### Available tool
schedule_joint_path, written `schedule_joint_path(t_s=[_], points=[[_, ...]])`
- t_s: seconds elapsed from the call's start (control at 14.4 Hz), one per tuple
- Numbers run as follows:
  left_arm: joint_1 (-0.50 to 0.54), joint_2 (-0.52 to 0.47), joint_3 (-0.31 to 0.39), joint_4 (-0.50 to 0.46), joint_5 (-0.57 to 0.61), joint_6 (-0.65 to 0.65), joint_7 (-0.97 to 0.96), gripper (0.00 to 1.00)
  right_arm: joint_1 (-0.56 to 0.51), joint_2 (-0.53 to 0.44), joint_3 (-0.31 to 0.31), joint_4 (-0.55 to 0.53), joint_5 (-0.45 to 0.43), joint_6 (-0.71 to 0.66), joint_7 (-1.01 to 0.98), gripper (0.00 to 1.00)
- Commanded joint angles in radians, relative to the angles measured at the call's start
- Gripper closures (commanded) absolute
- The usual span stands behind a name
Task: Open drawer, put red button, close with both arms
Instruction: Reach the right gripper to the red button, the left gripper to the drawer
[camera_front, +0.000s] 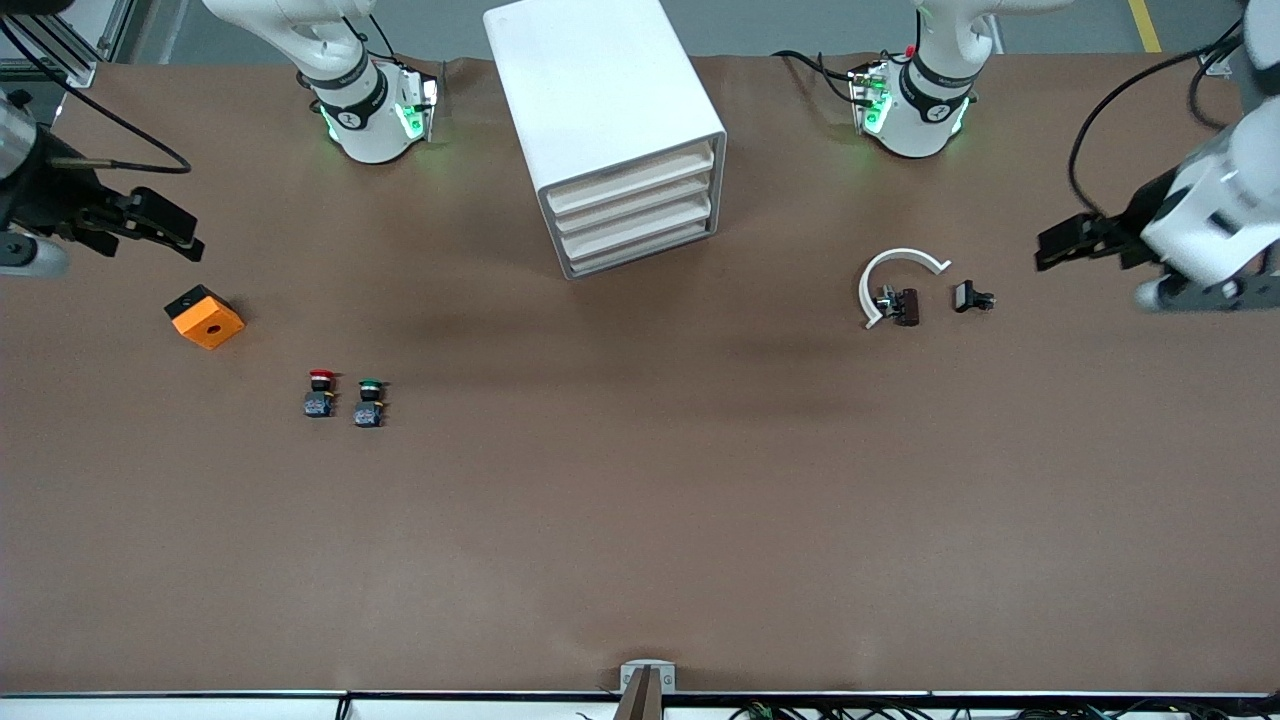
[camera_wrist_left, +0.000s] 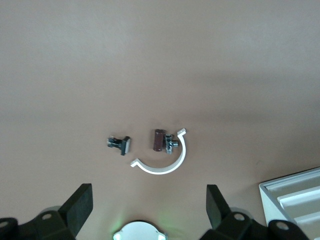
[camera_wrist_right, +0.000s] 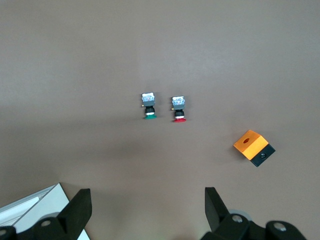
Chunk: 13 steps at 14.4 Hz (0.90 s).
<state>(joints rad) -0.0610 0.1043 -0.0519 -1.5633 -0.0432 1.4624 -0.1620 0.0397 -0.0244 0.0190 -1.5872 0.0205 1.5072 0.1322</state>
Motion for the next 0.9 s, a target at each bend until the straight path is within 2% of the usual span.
schedule_joint_path(t_s=[0.0, 0.28, 0.49, 0.69, 0.83], points=[[-0.048, 0.133, -0.008, 0.066, -0.026, -0.007, -0.153, 0.0, 0.012, 0.038, -0.001, 0.016, -0.007, -0.004, -0.005, 0.0], [-0.154, 0.265, -0.011, 0.068, -0.067, 0.041, -0.442, 0.0, 0.012, 0.127, -0.001, 0.016, 0.007, -0.001, 0.006, 0.0], [-0.21, 0.351, -0.011, 0.068, -0.161, 0.042, -0.617, 0.0, 0.026, 0.225, -0.001, 0.018, 0.006, 0.027, -0.005, 0.0], [-0.279, 0.449, -0.011, 0.095, -0.207, 0.042, -0.912, 0.0, 0.025, 0.345, -0.002, -0.026, -0.008, 0.132, -0.006, 0.0], [-0.319, 0.517, -0.012, 0.132, -0.283, 0.041, -1.179, 0.0, 0.023, 0.351, -0.004, -0.123, -0.013, 0.252, -0.008, 0.0]])
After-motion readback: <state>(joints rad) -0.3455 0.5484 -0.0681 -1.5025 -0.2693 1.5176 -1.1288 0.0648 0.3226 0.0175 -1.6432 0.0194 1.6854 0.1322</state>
